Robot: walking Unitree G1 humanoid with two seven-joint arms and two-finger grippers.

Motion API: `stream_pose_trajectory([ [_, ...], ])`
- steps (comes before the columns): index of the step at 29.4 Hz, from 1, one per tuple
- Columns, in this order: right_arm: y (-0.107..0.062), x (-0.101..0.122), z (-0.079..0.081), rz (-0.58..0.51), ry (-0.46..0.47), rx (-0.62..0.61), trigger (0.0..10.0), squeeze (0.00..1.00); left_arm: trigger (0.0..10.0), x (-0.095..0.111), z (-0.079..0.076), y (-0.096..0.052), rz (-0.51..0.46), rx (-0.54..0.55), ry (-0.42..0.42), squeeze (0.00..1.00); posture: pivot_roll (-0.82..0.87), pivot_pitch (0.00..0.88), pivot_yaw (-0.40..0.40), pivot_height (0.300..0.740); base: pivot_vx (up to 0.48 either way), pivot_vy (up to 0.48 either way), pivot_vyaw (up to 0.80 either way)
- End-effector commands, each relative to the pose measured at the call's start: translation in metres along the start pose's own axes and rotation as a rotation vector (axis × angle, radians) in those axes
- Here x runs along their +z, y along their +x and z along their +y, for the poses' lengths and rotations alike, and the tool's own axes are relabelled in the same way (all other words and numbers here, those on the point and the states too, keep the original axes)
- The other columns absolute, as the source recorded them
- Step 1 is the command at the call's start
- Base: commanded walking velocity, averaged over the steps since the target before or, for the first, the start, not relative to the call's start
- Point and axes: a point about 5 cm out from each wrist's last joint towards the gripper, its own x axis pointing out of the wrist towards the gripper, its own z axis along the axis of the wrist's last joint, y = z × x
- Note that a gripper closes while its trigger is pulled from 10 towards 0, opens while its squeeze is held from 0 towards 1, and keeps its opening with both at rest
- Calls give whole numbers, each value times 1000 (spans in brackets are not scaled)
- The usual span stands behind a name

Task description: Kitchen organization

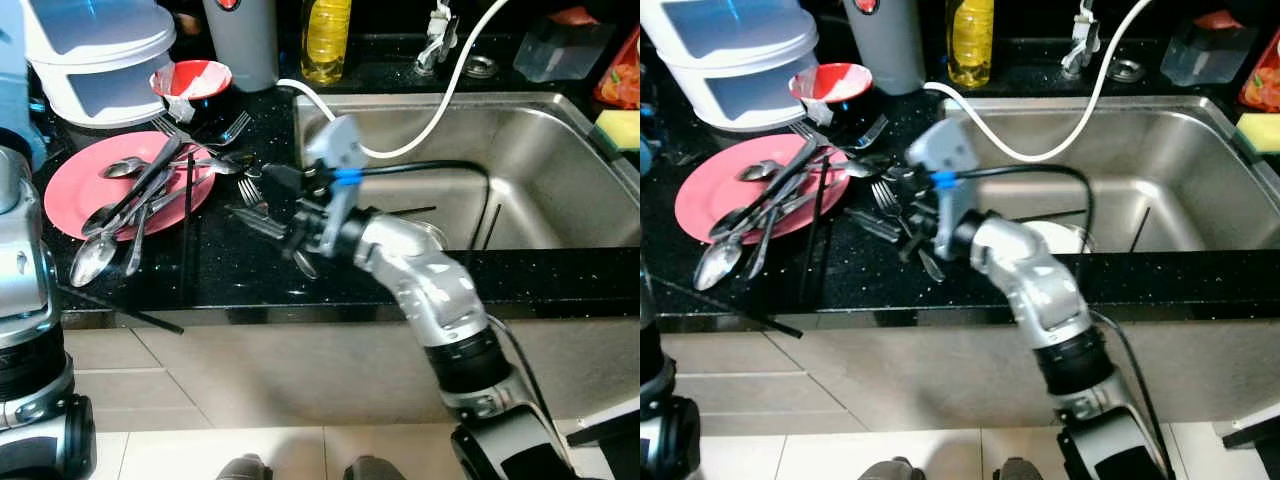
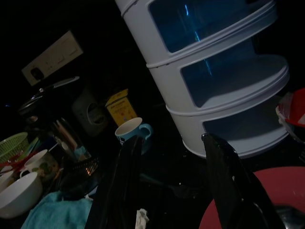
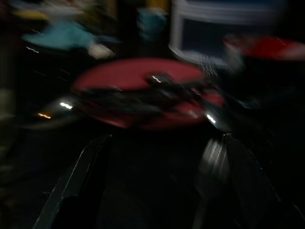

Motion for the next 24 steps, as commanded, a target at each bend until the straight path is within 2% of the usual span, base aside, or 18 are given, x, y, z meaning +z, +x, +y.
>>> stream_pose_trajectory([
  [1,1,-9,0,54,4,-27,10000,0,10000,-4,-3,-3,21,-2,0,0,127,77,-6,740,0,0,0],
  [5,-2,-17,3,131,8,-21,10000,0,10000,-22,0,-5,91,-5,-30,0,128,82,-14,740,0,0,0],
  [11,-10,-29,-5,202,-18,-77,10000,0,10000,-28,1,-6,108,3,-23,0,127,81,-20,740,0,0,0],
  [16,-13,-45,-2,271,11,-79,10000,0,10000,-29,-1,-7,113,-1,-27,0,127,81,-22,740,0,0,0],
  [17,-14,-48,-3,290,19,-91,8314,0,10000,-30,-1,-7,114,-1,-29,0,127,81,-22,740,0,0,0],
  [19,-14,-52,-5,311,27,-112,0,0,10000,-30,-1,-7,115,-2,-32,0,127,81,-22,740,0,0,0],
  [24,-15,-52,-9,319,28,-119,0,0,10000,-31,-2,-7,116,-3,-35,0,121,80,-23,740,0,0,0],
])
